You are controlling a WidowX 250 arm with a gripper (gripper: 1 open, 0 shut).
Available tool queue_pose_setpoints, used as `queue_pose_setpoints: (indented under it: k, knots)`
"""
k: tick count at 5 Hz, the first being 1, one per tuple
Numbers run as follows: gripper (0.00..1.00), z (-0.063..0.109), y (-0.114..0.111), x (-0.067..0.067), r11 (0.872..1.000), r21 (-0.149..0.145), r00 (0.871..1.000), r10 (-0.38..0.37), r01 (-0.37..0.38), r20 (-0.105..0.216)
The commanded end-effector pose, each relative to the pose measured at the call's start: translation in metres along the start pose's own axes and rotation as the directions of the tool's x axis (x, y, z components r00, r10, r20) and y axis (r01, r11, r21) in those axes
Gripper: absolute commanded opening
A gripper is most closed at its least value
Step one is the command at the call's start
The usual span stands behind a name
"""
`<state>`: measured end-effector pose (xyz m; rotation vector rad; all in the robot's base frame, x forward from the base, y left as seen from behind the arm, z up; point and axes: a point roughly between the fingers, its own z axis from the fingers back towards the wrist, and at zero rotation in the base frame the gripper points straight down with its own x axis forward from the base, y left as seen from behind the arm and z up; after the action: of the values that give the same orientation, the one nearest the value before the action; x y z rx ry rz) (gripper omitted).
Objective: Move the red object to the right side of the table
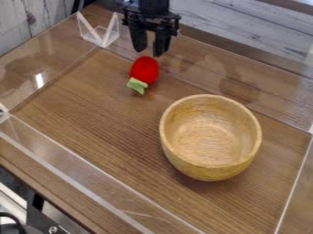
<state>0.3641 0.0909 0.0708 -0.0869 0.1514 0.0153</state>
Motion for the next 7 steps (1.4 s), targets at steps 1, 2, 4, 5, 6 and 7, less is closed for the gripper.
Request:
queue_pose_setpoints:
  k: [1, 2, 4, 5, 6, 7]
  knots:
    - [0.00, 0.021, -0.002, 0.009, 0.999, 0.026, 0.998, -0.020, 0.018, 0.063]
    - [1.00, 0.011, -0.003, 0.011, 0.999, 0.028, 0.999, -0.019, 0.017, 0.042]
    - [0.00, 0.021, -0.008, 0.010, 1.000, 0.022, 0.998, -0.014, 0.013, 0.054]
    - [0.00, 0.033, -0.011, 0.007, 1.000, 0.012, 0.997, -0.011, 0.010, 0.073]
    - [0.00, 0.042, -0.015, 0.006, 1.000, 0.004, 0.996, -0.010, 0.009, 0.083]
    - [0.00, 0.053, -0.020, 0.003, 1.000, -0.004, 0.995, -0.011, 0.012, 0.097]
